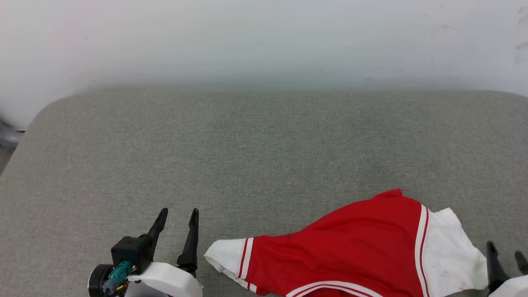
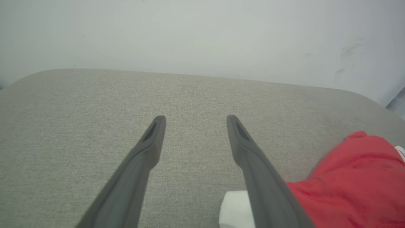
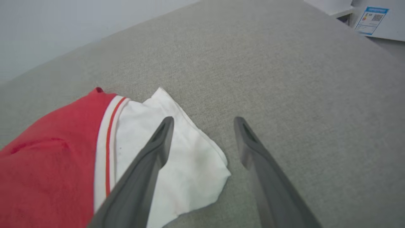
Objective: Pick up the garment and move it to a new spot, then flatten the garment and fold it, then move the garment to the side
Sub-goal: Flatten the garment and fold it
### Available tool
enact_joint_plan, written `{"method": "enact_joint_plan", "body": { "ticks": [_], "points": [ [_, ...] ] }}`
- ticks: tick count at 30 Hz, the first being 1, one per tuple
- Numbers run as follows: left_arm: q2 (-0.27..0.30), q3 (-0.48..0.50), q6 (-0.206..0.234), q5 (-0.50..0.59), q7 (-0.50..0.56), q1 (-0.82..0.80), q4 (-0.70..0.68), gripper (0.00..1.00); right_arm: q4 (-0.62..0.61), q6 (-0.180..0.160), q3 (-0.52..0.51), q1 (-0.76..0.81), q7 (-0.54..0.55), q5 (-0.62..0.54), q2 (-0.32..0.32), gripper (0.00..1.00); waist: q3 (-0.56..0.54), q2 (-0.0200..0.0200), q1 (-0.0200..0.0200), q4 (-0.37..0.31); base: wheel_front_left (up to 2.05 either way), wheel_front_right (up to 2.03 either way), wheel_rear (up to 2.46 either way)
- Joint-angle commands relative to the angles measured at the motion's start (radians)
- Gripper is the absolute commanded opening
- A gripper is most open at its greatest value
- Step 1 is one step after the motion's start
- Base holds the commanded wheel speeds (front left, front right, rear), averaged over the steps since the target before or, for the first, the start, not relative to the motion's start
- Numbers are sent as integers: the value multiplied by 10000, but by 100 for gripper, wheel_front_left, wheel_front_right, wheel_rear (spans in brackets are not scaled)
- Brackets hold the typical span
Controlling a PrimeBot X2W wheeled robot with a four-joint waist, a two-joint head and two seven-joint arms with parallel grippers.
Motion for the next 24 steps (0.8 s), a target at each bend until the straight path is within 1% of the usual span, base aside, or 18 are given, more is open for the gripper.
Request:
{"method": "enact_joint_plan", "body": {
  "ticks": [1, 3, 5, 6, 8, 11, 17, 24],
  "points": [
    [53, 0, 9, -55, 2, 79, 43, 100, -172, -3, 130, -47, -680, -89, -3, 100, -98, 0, 0, 22, 0, 0, 0],
    [58, 7, 24, -65, -15, 144, 87, 100, -376, -5, 293, 68, -1509, -227, -51, 100, -212, 0, 0, 29, 0, 0, 0],
    [67, 31, 68, -96, -34, 214, 113, 100, -643, -5, 546, 219, -2098, -370, -91, 100, -332, 0, 0, 28, 0, 0, 0],
    [82, 70, 112, -146, -48, 321, 152, 100, -1046, -5, 813, 341, -2440, -542, -105, 100, -465, 0, 0, 12, 0, 0, 0],
    [88, 116, 192, -150, -62, 399, 136, 100, -1462, -5, 1062, 491, -2626, -705, -46, 100, -541, 0, 0, -8, 0, 0, 0],
    [104, 152, 268, -199, -50, 516, 106, 100, -2181, -5, 1473, 772, -2588, -943, 110, 100, -629, 0, 0, -24, 0, 0, 0],
    [169, 216, 379, -272, -14, 695, 67, 100, -3544, -5, 2130, 1448, -2087, -1159, 408, 100, -777, 0, 0, -83, 0, 0, 0],
    [302, 219, 451, -291, 135, 693, 66, 100, -4991, -5, 2580, 2229, -1402, -1372, 683, 100, -849, 0, 0, -192, 0, 0, 0]
  ]
}}
